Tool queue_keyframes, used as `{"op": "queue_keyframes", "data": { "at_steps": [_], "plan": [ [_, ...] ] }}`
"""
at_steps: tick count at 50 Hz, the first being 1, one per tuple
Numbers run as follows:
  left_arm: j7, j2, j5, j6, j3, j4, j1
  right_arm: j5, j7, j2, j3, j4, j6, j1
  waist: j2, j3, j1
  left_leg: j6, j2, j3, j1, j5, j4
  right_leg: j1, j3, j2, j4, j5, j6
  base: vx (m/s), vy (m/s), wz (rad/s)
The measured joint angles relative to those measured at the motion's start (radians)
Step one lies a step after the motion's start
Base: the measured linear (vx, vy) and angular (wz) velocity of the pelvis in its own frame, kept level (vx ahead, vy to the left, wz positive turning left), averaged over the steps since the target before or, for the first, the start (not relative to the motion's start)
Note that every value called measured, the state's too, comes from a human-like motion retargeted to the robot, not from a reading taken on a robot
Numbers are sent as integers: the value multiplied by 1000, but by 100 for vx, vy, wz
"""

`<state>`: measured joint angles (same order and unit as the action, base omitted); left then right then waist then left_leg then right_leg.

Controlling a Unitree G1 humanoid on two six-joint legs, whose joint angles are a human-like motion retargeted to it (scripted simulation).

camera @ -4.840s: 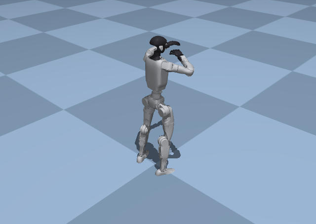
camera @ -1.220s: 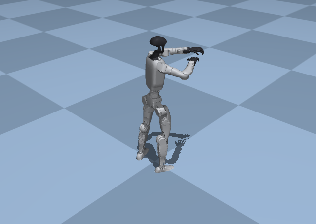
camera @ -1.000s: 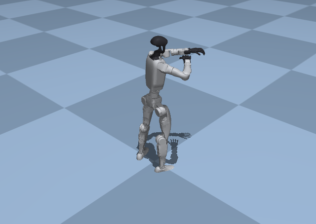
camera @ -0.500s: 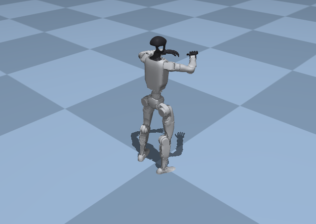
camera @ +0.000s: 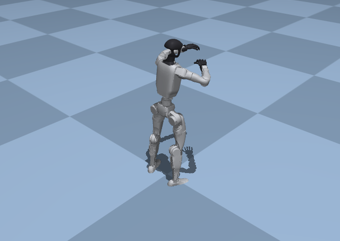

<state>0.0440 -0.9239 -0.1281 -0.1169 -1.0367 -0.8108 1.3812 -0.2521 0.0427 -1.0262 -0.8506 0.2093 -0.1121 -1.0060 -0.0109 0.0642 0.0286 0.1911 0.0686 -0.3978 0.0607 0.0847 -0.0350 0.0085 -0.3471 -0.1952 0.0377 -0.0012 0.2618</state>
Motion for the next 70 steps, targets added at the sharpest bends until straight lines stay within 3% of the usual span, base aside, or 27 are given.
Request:
{"op": "queue_keyframes", "data": {
  "at_steps": [9,15,20,24,31,38,48,53,58,64,70],
  "plan": [
    [-17,132,-128,-43,15,323,-14,-120,-15,35,66,-463,74,-52,25,13,8,11,3,2,-16,-13,-20,-21,-9,5,0,12,0,-1,0,0],
    [-78,151,-138,-81,10,597,-93,-152,3,109,72,-767,126,-149,40,10,-17,10,4,9,-17,-7,-14,-16,-16,4,2,14,0,0,0,0],
    [-120,83,-124,-109,-4,785,-164,-148,14,133,70,-835,140,-206,46,2,-51,5,1,16,-9,4,-3,-3,-21,-4,11,6,-3,0,0,0],
    [-132,-22,-102,-131,4,857,-230,-161,41,125,17,-730,112,-236,47,-5,-77,-2,-1,20,-1,11,4,5,-21,-9,23,-4,-9,0,0,0],
    [-54,-190,-141,-132,92,736,-354,-152,14,120,-54,-348,10,-243,33,-11,-99,-17,-8,17,19,20,12,19,-10,-20,38,-20,-10,0,0,0],
    [50,-214,-187,-74,191,405,-372,-44,-73,169,-45,-66,-52,-136,13,-12,-87,-32,-16,0,34,24,12,20,13,-26,43,-26,-1,0,0,-3],
    [-15,-125,-2,52,163,-9,-173,123,-322,120,-61,18,48,-26,-10,13,-3,-38,-22,-29,34,17,6,-10,53,-29,55,-19,-1,-5,2,-19],
    [-37,-60,1,67,67,-88,-45,64,-314,61,-47,-109,80,-31,-11,30,47,-27,-22,-35,24,9,1,-28,60,-27,54,-11,-6,-7,3,-10],
    [26,9,-91,18,0,12,32,-76,-163,46,-19,-355,61,-49,0,35,75,-7,-18,-32,12,2,-3,-37,54,-23,49,-4,-14,-5,3,1],
    [79,89,-219,-66,80,304,-30,-204,34,116,55,-700,58,-68,22,24,68,12,-13,-20,2,1,-1,-36,39,-20,46,-4,-28,0,0,0],
    [24,111,-230,-123,182,617,-214,-167,27,184,107,-879,94,-130,42,7,14,14,-11,-14,5,9,4,-28,30,-21,53,-9,-36,0,0,0]
  ]
}}
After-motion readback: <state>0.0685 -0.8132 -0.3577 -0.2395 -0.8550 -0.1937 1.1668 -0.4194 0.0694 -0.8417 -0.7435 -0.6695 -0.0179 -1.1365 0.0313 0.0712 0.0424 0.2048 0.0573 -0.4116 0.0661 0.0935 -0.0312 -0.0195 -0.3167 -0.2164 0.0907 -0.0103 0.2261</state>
